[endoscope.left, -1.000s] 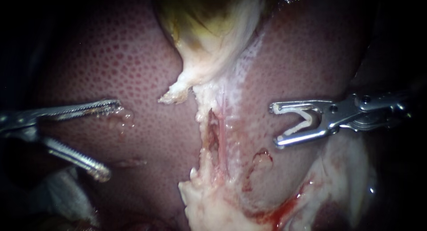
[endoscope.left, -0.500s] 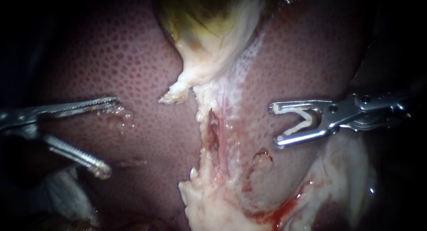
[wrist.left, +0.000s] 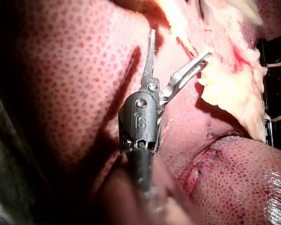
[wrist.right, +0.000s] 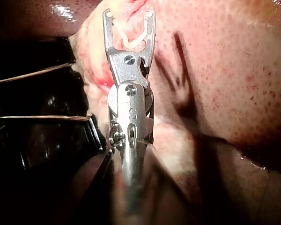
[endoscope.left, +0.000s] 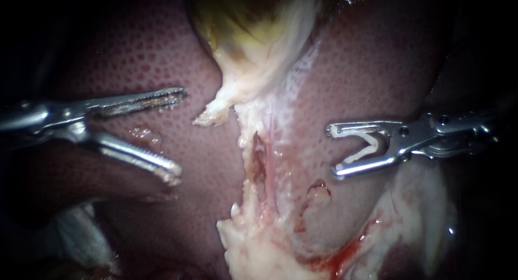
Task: Grabbing gallbladder
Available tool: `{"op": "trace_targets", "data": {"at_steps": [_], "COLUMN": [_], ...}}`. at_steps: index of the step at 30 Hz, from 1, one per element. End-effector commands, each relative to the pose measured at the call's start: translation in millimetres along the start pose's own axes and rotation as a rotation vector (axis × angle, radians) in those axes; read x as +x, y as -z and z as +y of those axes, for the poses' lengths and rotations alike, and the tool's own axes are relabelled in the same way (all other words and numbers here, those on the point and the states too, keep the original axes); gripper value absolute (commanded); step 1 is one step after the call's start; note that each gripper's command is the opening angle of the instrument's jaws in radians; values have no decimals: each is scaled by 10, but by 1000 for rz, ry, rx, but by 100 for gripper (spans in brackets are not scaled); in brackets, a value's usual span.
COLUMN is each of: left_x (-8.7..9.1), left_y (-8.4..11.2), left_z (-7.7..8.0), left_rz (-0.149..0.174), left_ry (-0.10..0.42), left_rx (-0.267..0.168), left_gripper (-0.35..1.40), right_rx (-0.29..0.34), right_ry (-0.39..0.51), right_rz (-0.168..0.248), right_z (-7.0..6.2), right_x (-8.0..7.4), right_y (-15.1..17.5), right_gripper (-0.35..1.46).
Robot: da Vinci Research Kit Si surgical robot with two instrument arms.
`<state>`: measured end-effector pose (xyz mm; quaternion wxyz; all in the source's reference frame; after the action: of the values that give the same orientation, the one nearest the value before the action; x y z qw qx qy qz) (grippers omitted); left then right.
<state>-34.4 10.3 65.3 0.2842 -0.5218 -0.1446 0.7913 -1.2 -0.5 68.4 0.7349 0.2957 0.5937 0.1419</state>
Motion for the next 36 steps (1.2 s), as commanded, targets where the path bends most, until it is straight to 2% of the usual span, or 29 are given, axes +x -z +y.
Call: {"op": "trace_targets", "data": {"at_steps": [1,9,12,15,16,21,24,25,36], "left_x": [0,4,4,4,4,4,2,1,-2], "left_y": [-4,-24,-24,-26,-27,-29,-29,-28,-15], "left_z": [-2,-10,-12,-14,-15,-20,-25,-26,-27], "left_rz": [-1,2,2,2,2,2,2,2,1], "left_ry": [0,2,14,32,32,31,37,36,52], "left_rx": [1,0,-1,0,0,-2,-4,-5,-29], "left_gripper": [81,62,39,27,19,-1,-21,-35,-35], "right_rx": [0,0,0,0,0,0,0,0,-1], "right_ry": [0,0,0,0,0,0,0,0,-6], "right_rz": [0,0,0,0,0,0,0,0,0], "right_z": [0,0,0,0,0,0,0,0,0], "right_x": [0,0,0,0,0,0,0,0,0], "right_y": [0,0,-1,-1,-1,-1,-1,-1,-1], "right_gripper": [51,51,50,50,50,50,50,50,50]}}
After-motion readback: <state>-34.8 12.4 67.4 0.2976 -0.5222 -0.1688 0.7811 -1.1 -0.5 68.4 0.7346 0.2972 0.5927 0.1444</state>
